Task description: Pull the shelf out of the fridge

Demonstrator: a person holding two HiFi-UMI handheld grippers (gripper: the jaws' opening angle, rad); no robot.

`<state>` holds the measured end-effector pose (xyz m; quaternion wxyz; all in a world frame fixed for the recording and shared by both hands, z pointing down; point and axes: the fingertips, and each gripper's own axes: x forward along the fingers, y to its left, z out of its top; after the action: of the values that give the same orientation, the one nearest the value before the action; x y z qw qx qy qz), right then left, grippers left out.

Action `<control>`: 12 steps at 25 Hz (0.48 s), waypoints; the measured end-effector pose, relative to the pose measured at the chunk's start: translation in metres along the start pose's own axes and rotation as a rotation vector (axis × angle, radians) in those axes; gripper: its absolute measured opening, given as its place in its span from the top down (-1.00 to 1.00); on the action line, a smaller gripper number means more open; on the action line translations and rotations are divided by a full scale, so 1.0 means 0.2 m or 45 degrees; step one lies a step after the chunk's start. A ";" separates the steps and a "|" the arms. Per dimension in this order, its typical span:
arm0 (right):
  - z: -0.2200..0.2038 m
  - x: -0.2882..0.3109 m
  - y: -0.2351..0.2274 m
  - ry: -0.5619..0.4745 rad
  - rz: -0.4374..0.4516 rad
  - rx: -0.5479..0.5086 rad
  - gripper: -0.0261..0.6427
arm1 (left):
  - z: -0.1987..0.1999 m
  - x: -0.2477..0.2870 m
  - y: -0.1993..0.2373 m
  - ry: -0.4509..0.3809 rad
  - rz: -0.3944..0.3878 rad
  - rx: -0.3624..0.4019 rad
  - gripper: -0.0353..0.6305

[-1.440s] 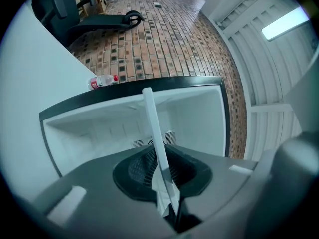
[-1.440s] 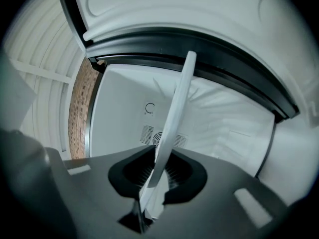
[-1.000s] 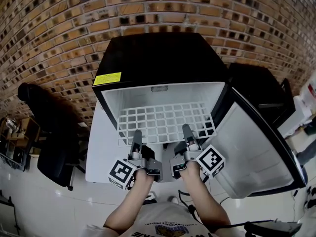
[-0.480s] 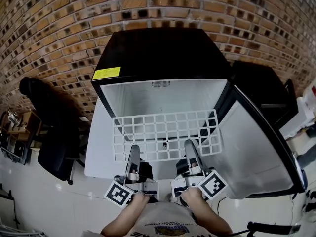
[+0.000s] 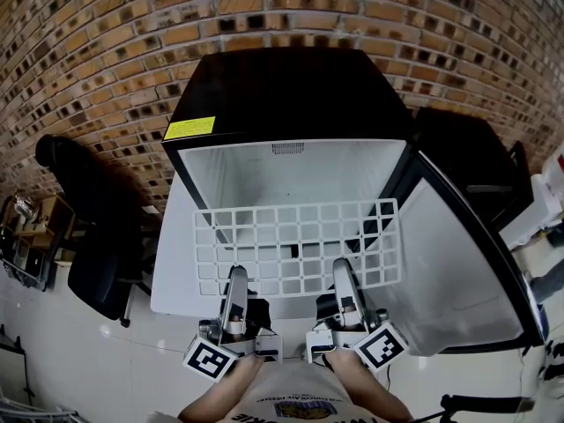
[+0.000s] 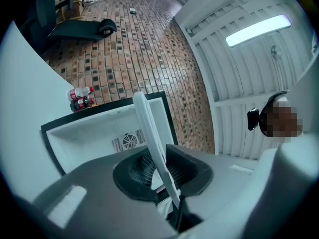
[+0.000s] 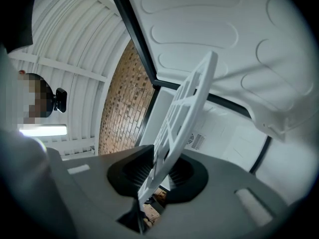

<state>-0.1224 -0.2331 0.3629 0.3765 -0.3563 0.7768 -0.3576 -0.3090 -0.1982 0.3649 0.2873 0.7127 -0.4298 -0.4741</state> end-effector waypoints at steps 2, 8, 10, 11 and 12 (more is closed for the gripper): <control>0.00 0.00 0.01 -0.002 0.008 -0.021 0.71 | 0.00 0.00 0.00 -0.002 -0.002 -0.003 0.76; 0.01 0.01 0.04 0.001 0.014 -0.052 0.71 | 0.00 0.00 0.00 -0.005 0.003 -0.027 0.75; 0.01 0.01 0.04 0.003 0.013 -0.057 0.71 | 0.00 0.00 0.01 -0.005 0.005 -0.031 0.76; 0.01 0.01 0.04 0.005 0.006 -0.057 0.71 | 0.01 0.00 0.01 -0.005 0.006 -0.032 0.76; 0.01 0.00 0.03 0.005 -0.005 -0.058 0.71 | 0.01 0.00 0.01 -0.006 0.006 -0.033 0.76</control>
<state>-0.1227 -0.2310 0.3572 0.3659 -0.3656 0.7848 -0.3414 -0.3108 -0.1992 0.3653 0.2966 0.7069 -0.4260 -0.4805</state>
